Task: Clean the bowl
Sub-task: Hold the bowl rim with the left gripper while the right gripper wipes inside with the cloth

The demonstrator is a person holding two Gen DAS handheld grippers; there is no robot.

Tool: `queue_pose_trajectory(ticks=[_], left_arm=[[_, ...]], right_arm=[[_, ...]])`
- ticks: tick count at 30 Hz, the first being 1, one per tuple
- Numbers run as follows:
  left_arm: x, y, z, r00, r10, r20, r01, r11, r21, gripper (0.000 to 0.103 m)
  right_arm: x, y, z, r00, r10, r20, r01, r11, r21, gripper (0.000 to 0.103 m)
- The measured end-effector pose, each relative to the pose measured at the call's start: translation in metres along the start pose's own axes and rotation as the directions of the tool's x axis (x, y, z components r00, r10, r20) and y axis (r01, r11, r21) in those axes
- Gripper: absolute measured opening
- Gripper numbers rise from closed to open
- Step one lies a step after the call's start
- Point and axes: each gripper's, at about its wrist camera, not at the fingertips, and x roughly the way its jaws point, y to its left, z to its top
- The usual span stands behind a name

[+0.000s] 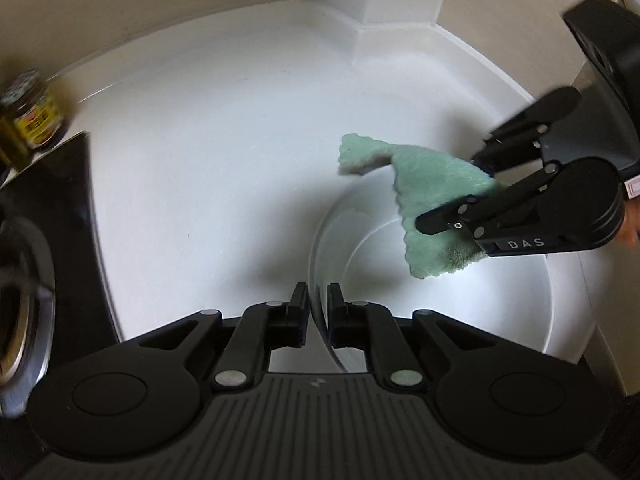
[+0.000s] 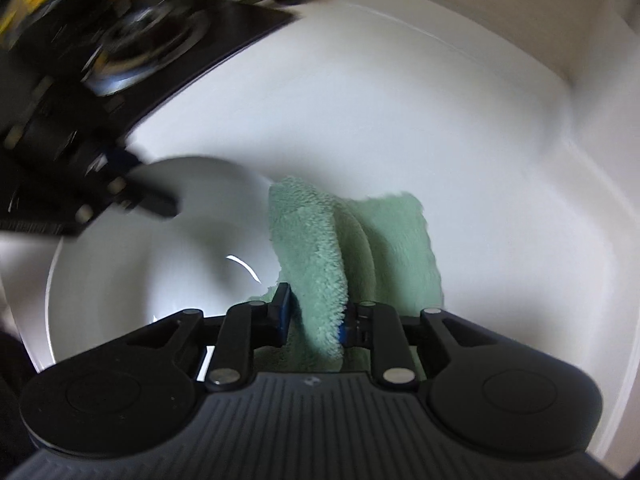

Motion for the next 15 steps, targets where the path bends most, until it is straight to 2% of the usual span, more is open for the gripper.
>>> queue_pose_trajectory(ticks=[3,6,8,11,13,15], left_arm=[[0.001,0.0,0.002,1.0,-0.019,-0.004,0.019,0.997,0.076,0.006],[0.005,0.007,0.008,0.996,-0.092,-0.019,0.094,0.986,0.14,0.005],[0.008,0.004,0.013,0.991,-0.126,-0.035,0.131,0.962,0.242,0.007],[0.01,-0.003,0.02,0.989,-0.132,-0.063,0.146,0.917,0.371,0.008],[0.012,-0.004,0.024,0.986,-0.143,-0.08,0.163,0.894,0.417,0.009],[0.013,-0.004,0.027,0.983,-0.159,-0.089,0.182,0.886,0.427,0.009]], right_arm=[[-0.004,0.007,-0.012,1.0,-0.023,-0.006,0.023,0.998,0.053,0.017],[-0.006,0.011,-0.021,0.998,0.003,-0.057,-0.005,1.0,-0.03,0.016],[-0.007,0.008,-0.021,0.995,0.038,-0.094,-0.046,0.995,-0.085,0.016],[-0.005,0.009,-0.016,0.987,0.064,-0.145,-0.094,0.974,-0.206,0.018],[-0.002,0.012,-0.008,0.986,0.057,-0.154,-0.097,0.959,-0.266,0.018],[0.003,0.016,0.001,0.988,0.043,-0.147,-0.088,0.944,-0.317,0.019]])
